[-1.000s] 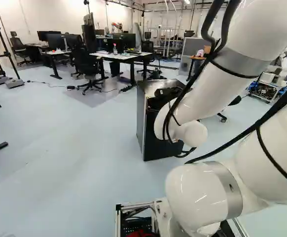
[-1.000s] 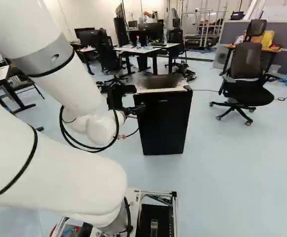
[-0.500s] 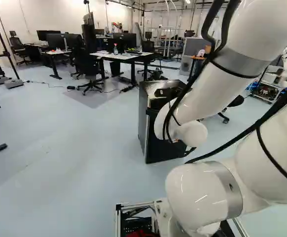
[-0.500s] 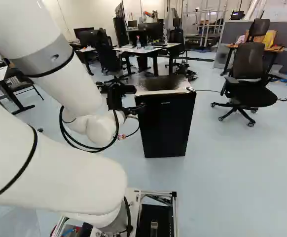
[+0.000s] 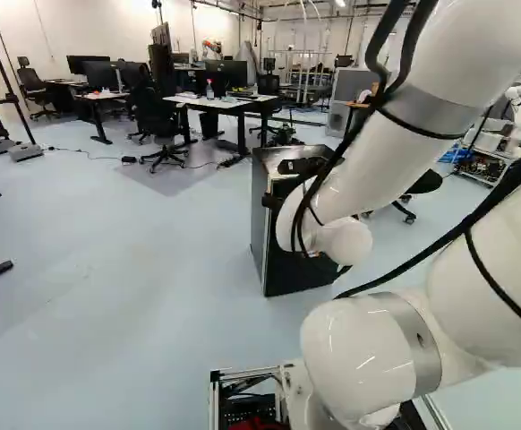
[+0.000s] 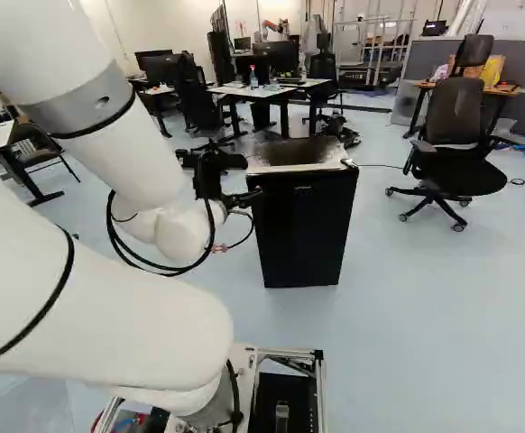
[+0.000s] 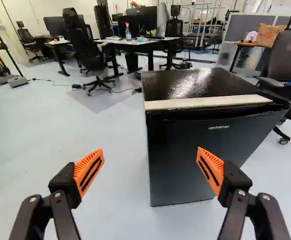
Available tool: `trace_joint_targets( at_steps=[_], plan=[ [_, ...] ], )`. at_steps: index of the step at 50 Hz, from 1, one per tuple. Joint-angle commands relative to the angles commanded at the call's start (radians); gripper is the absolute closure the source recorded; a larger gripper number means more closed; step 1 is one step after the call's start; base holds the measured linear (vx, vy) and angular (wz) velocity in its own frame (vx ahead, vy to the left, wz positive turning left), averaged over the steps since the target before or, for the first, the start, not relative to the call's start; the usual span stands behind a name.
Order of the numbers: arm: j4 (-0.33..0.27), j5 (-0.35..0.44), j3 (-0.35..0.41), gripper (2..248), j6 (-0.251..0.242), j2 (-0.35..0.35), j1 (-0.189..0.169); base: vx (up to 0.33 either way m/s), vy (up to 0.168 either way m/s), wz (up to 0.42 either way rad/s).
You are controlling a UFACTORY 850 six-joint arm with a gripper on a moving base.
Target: Grab a drink from the fridge
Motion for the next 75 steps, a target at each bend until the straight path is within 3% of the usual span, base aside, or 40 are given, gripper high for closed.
trace_joint_targets(
  at_steps=[44, 75],
  plan=[
    [0.400, 0.123, -0.138, 3, 0.000, -0.250, 0.167, 0.000, 0.000, 0.000],
    [0.633, 0.194, -0.247, 3, 0.000, -0.441, 0.270, 0.000, 0.000, 0.000]
  ],
)
